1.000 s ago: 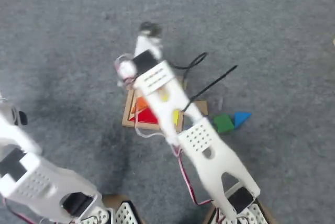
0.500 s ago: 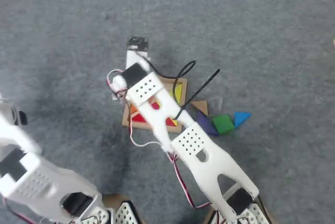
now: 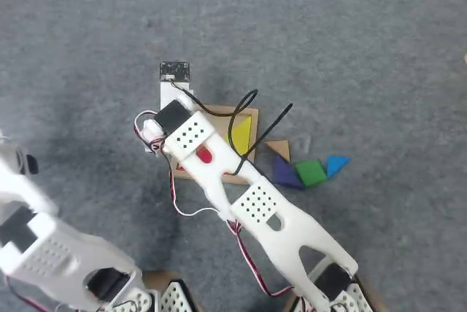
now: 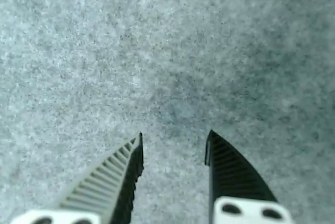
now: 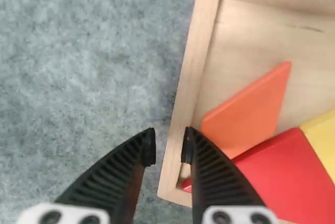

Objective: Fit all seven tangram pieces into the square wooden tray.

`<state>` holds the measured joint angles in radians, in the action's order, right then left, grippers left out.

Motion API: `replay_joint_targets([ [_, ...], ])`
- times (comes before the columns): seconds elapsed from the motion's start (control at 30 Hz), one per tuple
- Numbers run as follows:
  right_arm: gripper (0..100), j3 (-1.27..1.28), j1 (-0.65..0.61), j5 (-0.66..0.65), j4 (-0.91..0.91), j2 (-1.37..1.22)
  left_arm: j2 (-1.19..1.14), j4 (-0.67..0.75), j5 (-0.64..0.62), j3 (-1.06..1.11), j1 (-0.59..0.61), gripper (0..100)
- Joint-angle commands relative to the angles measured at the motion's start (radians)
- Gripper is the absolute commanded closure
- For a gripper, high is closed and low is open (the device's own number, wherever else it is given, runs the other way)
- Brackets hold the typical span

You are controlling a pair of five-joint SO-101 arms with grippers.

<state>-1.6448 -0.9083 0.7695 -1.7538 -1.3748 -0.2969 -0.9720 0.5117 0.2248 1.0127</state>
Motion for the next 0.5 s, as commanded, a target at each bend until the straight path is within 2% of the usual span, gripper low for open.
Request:
replay_joint_targets([
  [0.0, 91.3, -0.023, -0.031, -0.012, -0.036, 0.085, 0.017, 0.011, 0.003, -0.004, -0.002, 81],
  [0.3, 91.3, -0.023, 0.041, -0.084, -0.036, 0.312, 0.017, 0.009, 0.003, -0.004, -0.005, 81],
  [0.47, 91.3, 0.005, 0.179, -0.109, -0.038, 0.318, 0.017, 0.009, 0.003, -0.005, 0.002, 81],
])
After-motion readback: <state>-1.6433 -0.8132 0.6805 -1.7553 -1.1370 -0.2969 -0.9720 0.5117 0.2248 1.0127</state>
